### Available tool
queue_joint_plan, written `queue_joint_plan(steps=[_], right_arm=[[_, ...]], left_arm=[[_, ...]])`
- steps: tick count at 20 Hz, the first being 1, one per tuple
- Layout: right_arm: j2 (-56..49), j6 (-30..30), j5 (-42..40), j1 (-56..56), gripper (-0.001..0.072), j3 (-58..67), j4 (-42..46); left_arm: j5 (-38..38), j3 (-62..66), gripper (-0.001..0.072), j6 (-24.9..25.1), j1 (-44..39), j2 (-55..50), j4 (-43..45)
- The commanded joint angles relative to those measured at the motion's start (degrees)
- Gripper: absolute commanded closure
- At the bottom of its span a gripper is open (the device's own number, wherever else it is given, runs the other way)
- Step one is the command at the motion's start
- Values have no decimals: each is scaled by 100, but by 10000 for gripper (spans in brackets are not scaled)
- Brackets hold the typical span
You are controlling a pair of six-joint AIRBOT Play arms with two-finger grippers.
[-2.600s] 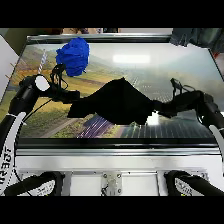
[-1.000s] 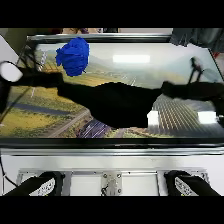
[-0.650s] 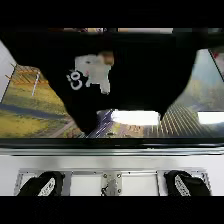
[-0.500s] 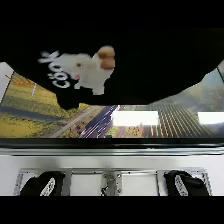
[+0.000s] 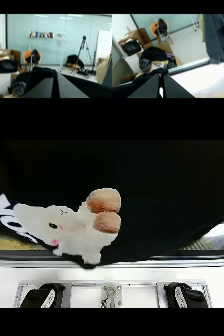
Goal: Fold the clothes and pants, and hang the long-sleeved shirts on hangers.
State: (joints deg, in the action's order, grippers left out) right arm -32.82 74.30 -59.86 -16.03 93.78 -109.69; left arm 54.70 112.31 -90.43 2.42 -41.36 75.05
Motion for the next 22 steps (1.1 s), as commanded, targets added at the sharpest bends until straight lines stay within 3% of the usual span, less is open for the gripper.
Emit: queue_joint_plan(steps=[1,7,10,14,15,16,17,18,20,21,22], right_arm=[[-717,114,-131,7,699,7,-549],[-3602,730,-247,671,699,2,-538],[-5130,754,699,1054,699,15,-590],[-6231,763,1937,1174,686,22,-1123],[-6341,765,2006,1172,537,22,-1163],[-6382,831,2000,1156,293,22,-1165],[-6365,1025,1958,1141,108,24,-1165],[-6277,1331,1860,1110,64,24,-1158],[-5930,1759,1569,1016,64,20,-1056],[-5678,1923,1327,964,88,7,-949],[-5412,2037,1060,953,167,-37,-748]], left_arm=[[345,-216,699,-2,7,-706,0],[-160,-1683,699,9,-168,-2802,0],[-887,-1753,699,205,-387,-4022,2],[-791,-944,697,212,-457,-5427,-11],[-660,-765,509,190,-457,-5643,-20],[-431,-562,151,190,-457,-5823,-20],[-181,-374,30,190,-455,-5936,-13],[98,-205,31,190,-420,-5989,0],[780,63,32,190,-247,-5914,0],[1106,42,32,192,-129,-5779,2],[1375,-162,33,192,26,-5563,37]])
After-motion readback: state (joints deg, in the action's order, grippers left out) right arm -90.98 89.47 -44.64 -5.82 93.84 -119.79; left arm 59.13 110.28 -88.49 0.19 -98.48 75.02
